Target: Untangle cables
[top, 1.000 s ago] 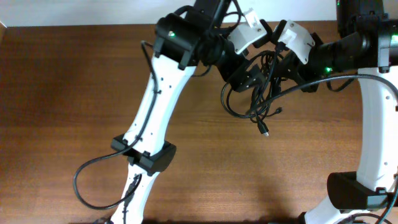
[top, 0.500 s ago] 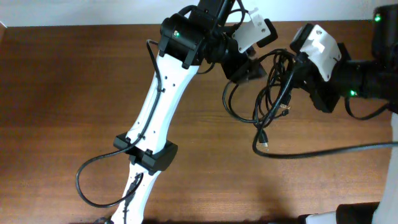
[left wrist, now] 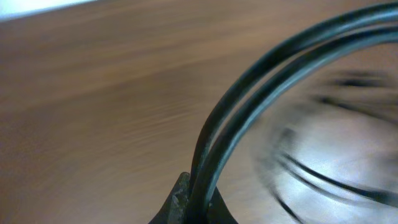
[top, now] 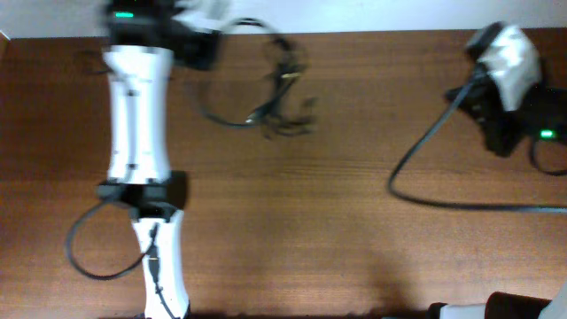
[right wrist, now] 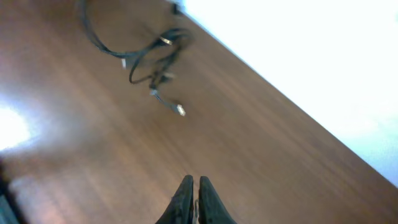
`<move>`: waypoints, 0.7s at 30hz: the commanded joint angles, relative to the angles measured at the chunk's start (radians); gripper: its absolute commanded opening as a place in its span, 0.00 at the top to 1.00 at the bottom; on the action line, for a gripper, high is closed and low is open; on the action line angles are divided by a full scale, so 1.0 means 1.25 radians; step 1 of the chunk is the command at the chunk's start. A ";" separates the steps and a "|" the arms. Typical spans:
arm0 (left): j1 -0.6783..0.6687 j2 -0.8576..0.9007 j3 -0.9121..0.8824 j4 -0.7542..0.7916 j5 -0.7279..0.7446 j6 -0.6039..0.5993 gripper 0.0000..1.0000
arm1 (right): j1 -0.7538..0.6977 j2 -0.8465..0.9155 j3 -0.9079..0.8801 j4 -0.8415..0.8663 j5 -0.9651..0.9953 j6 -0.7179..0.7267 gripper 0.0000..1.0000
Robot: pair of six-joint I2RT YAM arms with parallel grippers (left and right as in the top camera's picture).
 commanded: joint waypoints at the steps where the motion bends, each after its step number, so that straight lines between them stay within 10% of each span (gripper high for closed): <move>1: 0.086 -0.042 0.005 -0.004 0.043 -0.050 1.00 | -0.144 0.003 0.009 -0.009 -0.064 -0.023 0.96; 11: -0.185 -0.066 0.005 -0.004 0.049 -0.016 1.00 | -0.062 0.076 0.006 -0.028 -0.036 -0.043 0.96; 21: -0.249 -0.452 0.018 0.185 0.004 -0.135 1.00 | 0.094 0.225 -0.038 0.017 -0.115 -0.077 0.96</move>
